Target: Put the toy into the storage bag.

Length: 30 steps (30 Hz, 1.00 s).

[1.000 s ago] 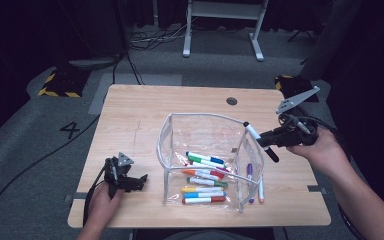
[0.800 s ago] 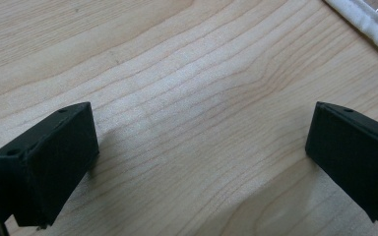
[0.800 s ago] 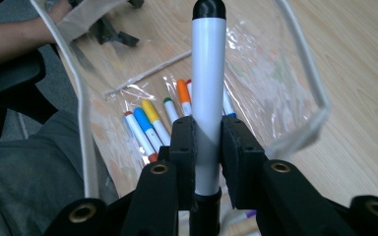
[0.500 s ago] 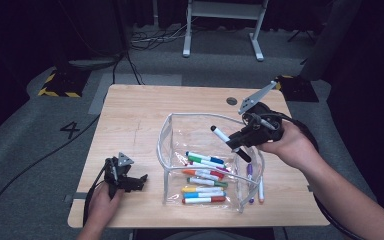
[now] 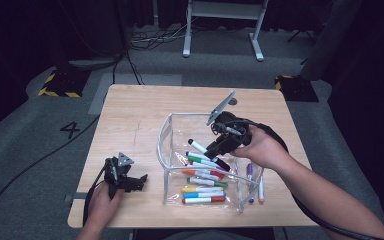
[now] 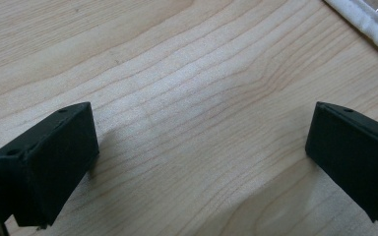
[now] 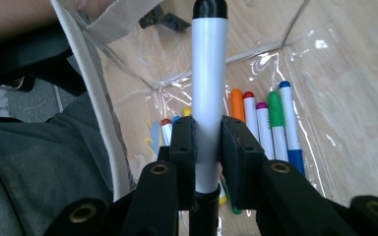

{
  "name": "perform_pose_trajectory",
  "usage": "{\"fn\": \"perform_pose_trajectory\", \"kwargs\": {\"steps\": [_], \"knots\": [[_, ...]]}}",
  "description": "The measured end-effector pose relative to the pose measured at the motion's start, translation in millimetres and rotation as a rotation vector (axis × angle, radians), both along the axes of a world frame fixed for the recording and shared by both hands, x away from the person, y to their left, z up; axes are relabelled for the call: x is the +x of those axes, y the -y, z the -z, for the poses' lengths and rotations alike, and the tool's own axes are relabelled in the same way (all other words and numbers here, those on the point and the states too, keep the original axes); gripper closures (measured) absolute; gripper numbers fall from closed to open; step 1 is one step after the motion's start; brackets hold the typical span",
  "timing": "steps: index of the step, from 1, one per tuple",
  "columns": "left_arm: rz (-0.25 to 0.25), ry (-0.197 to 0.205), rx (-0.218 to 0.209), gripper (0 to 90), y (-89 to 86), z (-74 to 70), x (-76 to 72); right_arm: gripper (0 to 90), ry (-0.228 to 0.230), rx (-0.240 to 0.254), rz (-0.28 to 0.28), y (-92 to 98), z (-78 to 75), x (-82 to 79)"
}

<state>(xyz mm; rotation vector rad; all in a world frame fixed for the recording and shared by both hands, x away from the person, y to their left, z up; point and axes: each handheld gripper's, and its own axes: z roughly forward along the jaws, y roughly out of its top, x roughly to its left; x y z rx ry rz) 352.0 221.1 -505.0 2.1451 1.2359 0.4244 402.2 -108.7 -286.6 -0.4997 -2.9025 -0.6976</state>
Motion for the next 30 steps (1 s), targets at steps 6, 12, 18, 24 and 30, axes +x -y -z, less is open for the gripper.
{"fn": "perform_pose_trajectory", "kwargs": {"steps": [6, 12, 18, 24, 30], "knots": [[0.0, 0.0, 0.001, 0.0, 0.0, -0.1, 0.0, 76.3, -0.029, -0.036, -0.028, -14.3, 18.9, 2.2], [0.0, -0.001, 0.002, 0.0, -0.1, -0.1, 0.0, 76.3, -0.074, -0.083, -0.05, -24.1, 42.0, 6.4], [-0.001, -0.002, 0.001, 0.0, 0.0, -0.1, -0.1, 76.4, -0.097, -0.162, -0.07, -32.0, 60.2, 6.5], [0.0, 0.0, 0.001, 0.0, 0.0, -0.1, 0.0, 76.3, -0.11, -0.209, -0.088, -36.1, 69.5, 4.0], [0.0, 0.0, 0.001, 0.0, 0.0, -0.1, 0.0, 76.3, -0.119, -0.257, -0.098, -37.6, 77.7, 2.8]]}}
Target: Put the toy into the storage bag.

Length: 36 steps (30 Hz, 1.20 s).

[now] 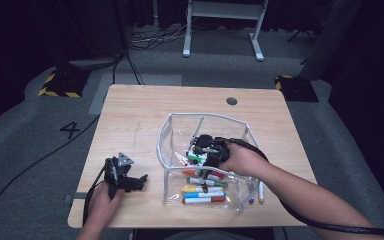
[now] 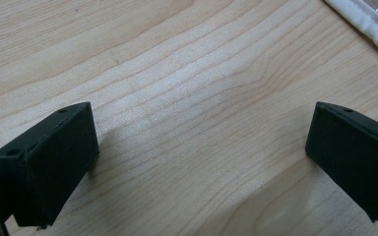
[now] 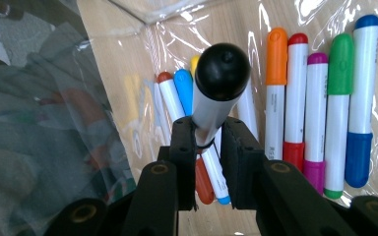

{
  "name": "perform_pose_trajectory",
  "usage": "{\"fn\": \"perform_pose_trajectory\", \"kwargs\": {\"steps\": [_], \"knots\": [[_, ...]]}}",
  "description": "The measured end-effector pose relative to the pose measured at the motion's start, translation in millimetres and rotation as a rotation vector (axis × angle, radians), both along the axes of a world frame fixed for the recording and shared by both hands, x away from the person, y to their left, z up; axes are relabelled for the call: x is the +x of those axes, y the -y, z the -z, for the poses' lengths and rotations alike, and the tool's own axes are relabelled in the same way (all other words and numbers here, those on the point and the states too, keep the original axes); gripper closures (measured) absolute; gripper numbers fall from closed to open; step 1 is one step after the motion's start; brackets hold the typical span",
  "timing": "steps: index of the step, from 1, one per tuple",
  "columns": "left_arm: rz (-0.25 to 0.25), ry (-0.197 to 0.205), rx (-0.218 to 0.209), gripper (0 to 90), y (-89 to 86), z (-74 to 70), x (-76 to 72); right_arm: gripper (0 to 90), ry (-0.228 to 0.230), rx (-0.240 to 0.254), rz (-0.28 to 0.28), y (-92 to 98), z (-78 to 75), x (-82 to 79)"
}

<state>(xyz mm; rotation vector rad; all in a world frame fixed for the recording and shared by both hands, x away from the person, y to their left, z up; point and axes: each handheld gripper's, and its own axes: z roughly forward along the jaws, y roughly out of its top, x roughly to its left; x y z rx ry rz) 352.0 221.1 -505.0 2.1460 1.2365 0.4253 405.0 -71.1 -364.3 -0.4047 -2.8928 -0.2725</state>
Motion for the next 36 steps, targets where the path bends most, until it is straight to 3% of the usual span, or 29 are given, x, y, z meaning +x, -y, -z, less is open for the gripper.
{"fn": "perform_pose_trajectory", "kwargs": {"steps": [24, 26, 29, 36], "knots": [[-0.001, -0.002, -0.001, 0.0, 0.1, 0.0, -0.1, 74.8, -0.052, -0.147, -0.039, -1.0, 29.1, -0.5], [0.001, 0.0, -0.001, 0.0, 0.0, 0.1, 0.0, 60.9, -0.046, -0.137, -0.04, -0.9, 30.1, 0.0], [-0.001, -0.002, 0.0, 0.0, 0.0, 0.0, -0.2, 56.8, -0.041, -0.121, -0.022, 0.5, 28.4, 1.7], [-0.001, -0.002, 0.0, 0.0, 0.0, 0.0, -0.2, 52.2, 0.035, 0.057, 0.046, 11.7, -4.8, 5.2]]}}
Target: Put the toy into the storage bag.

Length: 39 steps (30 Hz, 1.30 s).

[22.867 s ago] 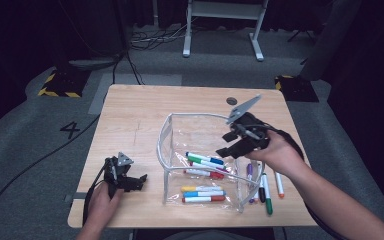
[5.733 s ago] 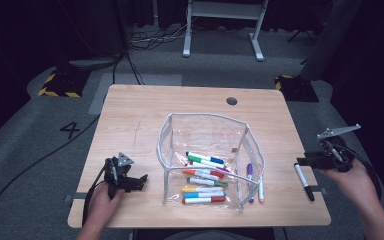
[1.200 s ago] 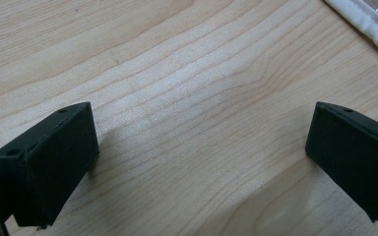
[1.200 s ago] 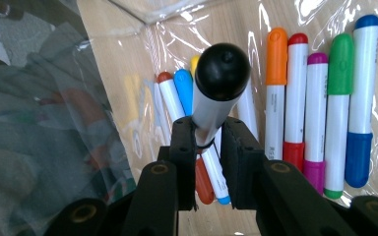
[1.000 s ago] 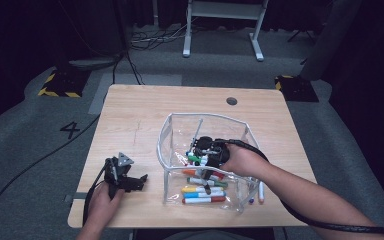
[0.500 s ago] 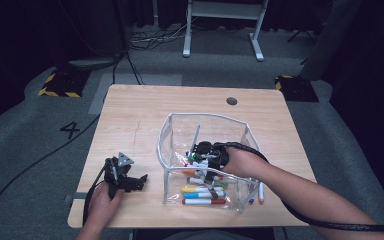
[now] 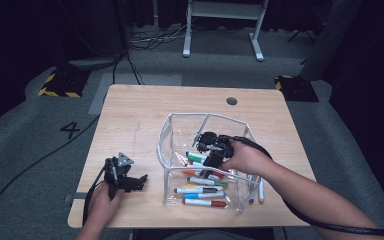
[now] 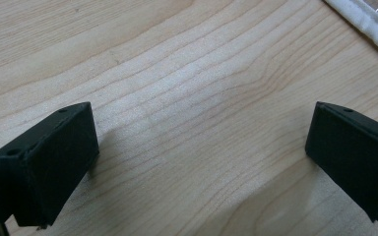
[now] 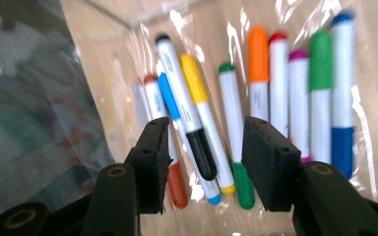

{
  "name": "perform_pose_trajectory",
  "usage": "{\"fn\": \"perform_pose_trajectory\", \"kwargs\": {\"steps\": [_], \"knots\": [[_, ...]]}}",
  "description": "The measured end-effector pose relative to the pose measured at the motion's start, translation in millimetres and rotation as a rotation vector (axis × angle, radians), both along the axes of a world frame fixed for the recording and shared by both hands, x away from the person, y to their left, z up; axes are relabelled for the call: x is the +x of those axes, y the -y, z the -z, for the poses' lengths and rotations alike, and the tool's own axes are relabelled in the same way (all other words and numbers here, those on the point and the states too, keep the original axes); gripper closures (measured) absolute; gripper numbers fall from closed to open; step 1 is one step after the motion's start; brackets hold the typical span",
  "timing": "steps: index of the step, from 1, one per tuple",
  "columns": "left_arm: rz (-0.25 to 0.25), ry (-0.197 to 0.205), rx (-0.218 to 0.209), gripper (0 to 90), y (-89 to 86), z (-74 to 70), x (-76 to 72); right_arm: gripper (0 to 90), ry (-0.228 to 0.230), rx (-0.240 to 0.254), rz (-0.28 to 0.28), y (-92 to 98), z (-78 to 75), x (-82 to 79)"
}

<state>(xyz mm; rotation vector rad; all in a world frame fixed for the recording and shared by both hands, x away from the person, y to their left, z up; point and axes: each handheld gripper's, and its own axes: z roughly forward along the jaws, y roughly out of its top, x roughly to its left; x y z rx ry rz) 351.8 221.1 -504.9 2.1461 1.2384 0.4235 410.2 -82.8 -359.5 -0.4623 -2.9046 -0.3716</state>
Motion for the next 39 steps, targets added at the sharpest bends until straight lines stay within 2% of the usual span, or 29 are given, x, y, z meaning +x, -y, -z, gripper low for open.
{"fn": "perform_pose_trajectory", "kwargs": {"steps": [2, 5, 11, 20, 26, 29, 32, 35, 39], "knots": [[0.0, 0.0, 0.0, 0.0, 0.0, 0.0, 0.0, 51.6, 0.041, 0.051, 0.017, 5.9, -12.4, -1.1], [0.0, 0.0, 0.0, 0.0, 0.0, 0.0, 0.0, 50.8, 0.072, 0.114, 0.042, 16.0, -27.9, -4.0], [0.0, 0.0, 0.0, 0.0, 0.0, 0.0, 0.0, 50.2, 0.145, 0.241, 0.099, 50.0, -54.0, -11.4], [0.0, 0.0, 0.0, 0.0, 0.0, 0.0, 0.0, 46.5, 0.192, 0.36, 0.183, 106.3, -73.6, -21.0], [0.0, 0.0, 0.0, 0.0, 0.0, 0.0, 0.0, 39.9, 0.24, 0.456, 0.306, 159.0, -85.1, -30.0], [0.0, 0.0, 0.0, 0.0, 0.0, 0.0, 0.0, 36.2, 0.255, 0.483, 0.386, 184.3, -85.7, -33.1], [0.0, 0.0, 0.0, 0.0, 0.0, 0.0, 0.0, 29.2, 0.288, 0.481, 0.448, 205.3, -80.4, -34.7], [0.0, 0.0, 0.0, 0.0, 0.0, 0.0, 0.0, 26.6, 0.318, 0.451, 0.495, 220.0, -70.8, -35.9], [0.0, 0.0, 0.0, 0.0, 0.0, 0.0, 0.0, 27.3, 0.315, 0.426, 0.535, 230.5, -53.1, -36.7]]}}
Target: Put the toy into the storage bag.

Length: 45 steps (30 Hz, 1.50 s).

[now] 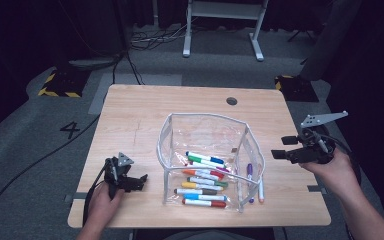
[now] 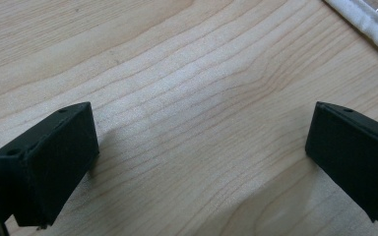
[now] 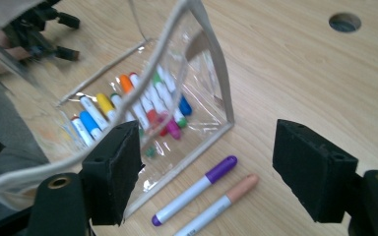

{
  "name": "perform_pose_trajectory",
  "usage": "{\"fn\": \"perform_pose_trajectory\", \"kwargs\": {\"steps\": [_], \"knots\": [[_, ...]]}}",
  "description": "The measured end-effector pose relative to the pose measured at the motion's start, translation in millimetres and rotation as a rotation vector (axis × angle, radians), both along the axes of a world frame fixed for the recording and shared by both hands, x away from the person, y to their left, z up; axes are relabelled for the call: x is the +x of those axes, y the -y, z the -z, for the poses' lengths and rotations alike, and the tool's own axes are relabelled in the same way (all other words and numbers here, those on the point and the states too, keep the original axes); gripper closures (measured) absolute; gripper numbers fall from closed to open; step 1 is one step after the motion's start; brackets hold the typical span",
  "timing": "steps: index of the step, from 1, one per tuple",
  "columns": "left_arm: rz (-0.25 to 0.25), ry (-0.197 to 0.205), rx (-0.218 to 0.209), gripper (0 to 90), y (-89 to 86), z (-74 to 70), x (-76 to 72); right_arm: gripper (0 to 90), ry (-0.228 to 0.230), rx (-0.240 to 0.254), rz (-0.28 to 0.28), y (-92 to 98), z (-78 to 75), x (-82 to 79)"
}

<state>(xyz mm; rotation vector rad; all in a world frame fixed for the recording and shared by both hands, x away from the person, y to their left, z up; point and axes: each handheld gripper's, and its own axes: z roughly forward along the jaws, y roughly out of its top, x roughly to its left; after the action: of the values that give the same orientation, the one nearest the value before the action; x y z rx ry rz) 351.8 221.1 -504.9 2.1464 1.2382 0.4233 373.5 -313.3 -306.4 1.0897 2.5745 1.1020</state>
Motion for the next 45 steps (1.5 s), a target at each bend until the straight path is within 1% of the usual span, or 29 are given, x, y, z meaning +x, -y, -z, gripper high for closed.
{"fn": "perform_pose_trajectory", "kwargs": {"steps": [4, 5, 6, 7, 8, 10, 11, 12, 13, 15, 17, 19, 22, 23, 25, 27, 28, 30, 31, 33, 35, 38, 41, 43, 45], "knots": [[0.0, 0.0, 0.0, 0.0, 0.0, 0.0, 0.0, 30.3, -0.017, -0.036, 0.039, 3.3, 22.6, 1.7], [0.0, 0.0, 0.0, 0.0, 0.0, 0.0, 0.0, 31.4, -0.027, -0.048, 0.042, 3.4, 31.3, 2.7], [0.0, 0.0, 0.0, 0.0, 0.0, 0.0, 0.0, 32.7, -0.038, -0.048, 0.044, 3.4, 36.9, 3.3], [0.0, 0.0, 0.0, 0.0, 0.0, 0.0, 0.0, 34.2, -0.061, -0.048, 0.042, 3.5, 47.0, 4.6], [0.0, 0.0, 0.001, 0.0, 0.0, 0.0, 0.0, 35.0, -0.076, -0.052, 0.04, 3.1, 53.2, 5.2], [0.0, 0.0, 0.0, 0.0, 0.0, 0.0, 0.0, 37.9, -0.1, -0.073, 0.041, 1.7, 70.2, 6.3], [0.0, 0.0, 0.0, 0.0, 0.0, 0.0, 0.0, 38.7, -0.118, -0.095, 0.045, 0.5, 80.4, 6.8], [0.0, 0.0, 0.0, 0.0, 0.0, 0.0, 0.0, 38.9, -0.122, -0.109, 0.049, -0.2, 86.4, 7.0], [0.0, 0.0, 0.0, 0.0, 0.0, 0.0, 0.0, 39.3, -0.13, -0.124, 0.057, -1.1, 96.1, 7.3], [0.0, 0.0, 0.0, 0.0, 0.0, 0.0, 0.0, 40.5, -0.152, -0.131, 0.055, -2.1, 109.3, 8.3], [0.0, 0.0, 0.0, 0.0, 0.0, 0.0, 0.0, 41.2, -0.171, -0.148, 0.06, -4.5, 121.9, 8.2], [0.0, 0.0, 0.0, 0.0, 0.0, 0.0, 0.0, 43.3, -0.195, -0.169, 0.06, -7.3, 132.7, 8.2], [0.0, 0.0, 0.0, 0.0, 0.0, 0.0, 0.0, 45.0, -0.211, -0.211, 0.069, -9.5, 145.4, 9.8], [0.0, 0.0, 0.0, 0.0, 0.0, 0.0, 0.0, 45.3, -0.215, -0.223, 0.073, -9.7, 148.7, 10.7], [0.0, 0.0, 0.0, 0.0, 0.0, 0.0, 0.0, 47.6, -0.234, -0.213, 0.081, -9.5, 154.7, 12.2], [0.0, 0.0, 0.0, 0.0, 0.0, 0.0, 0.0, 50.4, -0.25, -0.224, 0.09, -9.2, 158.7, 13.2], [0.0, 0.0, 0.0, 0.0, 0.0, 0.0, 0.0, 53.8, -0.251, -0.236, 0.092, -8.9, 160.3, 13.5], [0.0, 0.0, 0.0, 0.0, 0.0, 0.0, 0.0, 60.4, -0.243, -0.239, 0.101, -7.3, 160.2, 12.5], [0.0, 0.0, 0.0, 0.0, 0.0, 0.0, 0.0, 64.8, -0.245, -0.249, 0.105, -6.6, 159.7, 12.0], [0.0, 0.0, 0.0, 0.0, 0.0, 0.0, 0.0, 73.8, -0.235, -0.276, 0.105, -4.3, 159.4, 10.6], [0.0, 0.0, 0.0, 0.0, 0.0, 0.0, 0.0, 75.9, -0.231, -0.289, 0.106, -2.2, 159.2, 10.7], [0.0, 0.0, 0.0, 0.0, 0.0, 0.0, 0.0, 76.4, -0.241, -0.307, 0.102, 0.6, 158.2, 12.0], [0.0, 0.0, 0.0, 0.0, 0.0, 0.0, 0.0, 76.6, -0.255, -0.3, 0.109, 2.5, 157.9, 13.1], [0.0, 0.0, 0.0, 0.0, 0.0, 0.0, 0.0, 76.7, -0.273, -0.264, 0.112, 5.8, 157.4, 13.8], [0.0, 0.0, 0.0, 0.0, 0.0, 0.0, 0.0, 76.6, -0.278, -0.235, 0.116, 8.5, 152.7, 13.3]]}}
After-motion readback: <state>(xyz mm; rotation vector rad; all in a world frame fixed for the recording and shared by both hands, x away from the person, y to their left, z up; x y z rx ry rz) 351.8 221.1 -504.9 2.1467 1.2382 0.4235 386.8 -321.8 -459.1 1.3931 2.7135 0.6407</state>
